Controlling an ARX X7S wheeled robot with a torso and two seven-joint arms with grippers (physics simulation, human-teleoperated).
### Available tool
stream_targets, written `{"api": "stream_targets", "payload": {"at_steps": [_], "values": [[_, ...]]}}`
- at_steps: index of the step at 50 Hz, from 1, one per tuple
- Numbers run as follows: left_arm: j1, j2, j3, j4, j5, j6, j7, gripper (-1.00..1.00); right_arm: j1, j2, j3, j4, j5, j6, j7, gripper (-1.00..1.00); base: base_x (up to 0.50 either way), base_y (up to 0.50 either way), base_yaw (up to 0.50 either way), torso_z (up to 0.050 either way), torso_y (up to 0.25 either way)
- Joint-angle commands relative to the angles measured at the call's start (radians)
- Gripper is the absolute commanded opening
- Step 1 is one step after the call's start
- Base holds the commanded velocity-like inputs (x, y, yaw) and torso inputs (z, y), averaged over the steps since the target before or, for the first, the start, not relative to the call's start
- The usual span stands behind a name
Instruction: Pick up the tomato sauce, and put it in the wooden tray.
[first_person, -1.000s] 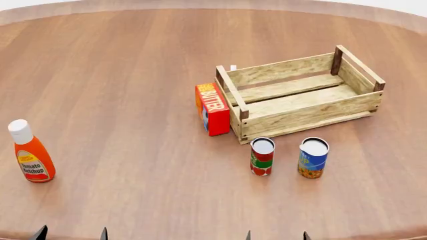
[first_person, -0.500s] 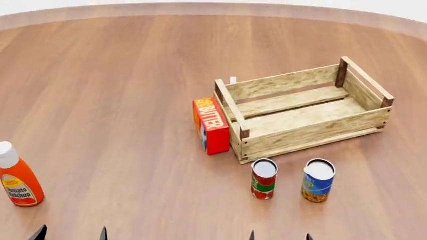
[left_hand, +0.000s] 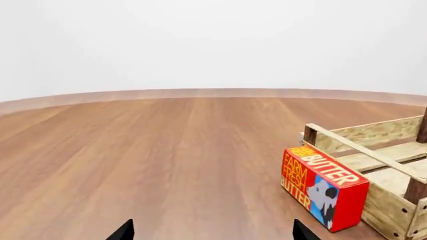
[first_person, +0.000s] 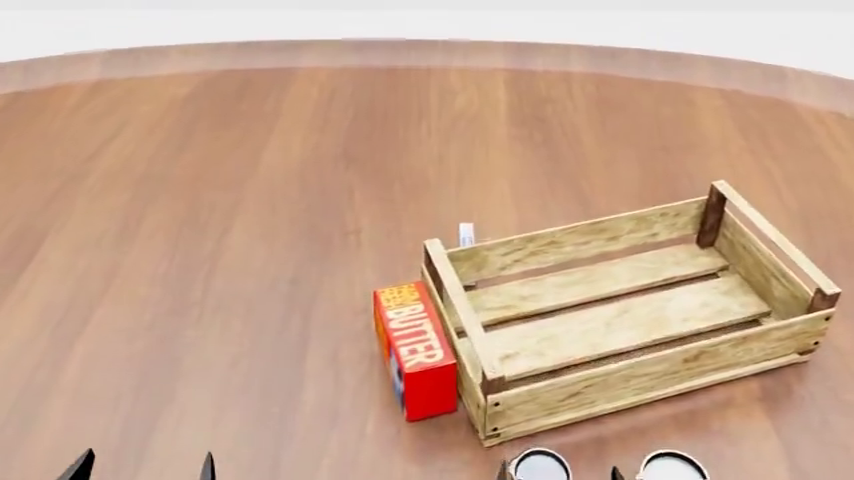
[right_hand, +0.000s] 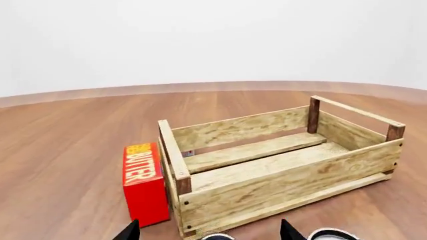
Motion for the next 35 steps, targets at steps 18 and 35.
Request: {"api": "stream_targets", "payload": {"at_steps": [18, 35], "values": [[-0.004, -0.028, 0.034, -0.001, -0.027, 0.004, -0.034, 1.0, 0.002, 0.029, -0.034, 0.0, 0.024, -0.007, 0.034, 1.0, 0.5, 0.0, 0.0, 0.0, 0.001], [-0.005, -0.041, 0.05, -0.005, -0.039, 0.01, -0.049, 1.0, 0.006, 0.032, -0.034, 0.01, 0.038, -0.027, 0.07, 1.0, 0.29, 0.0, 0.0, 0.0, 0.0]]}}
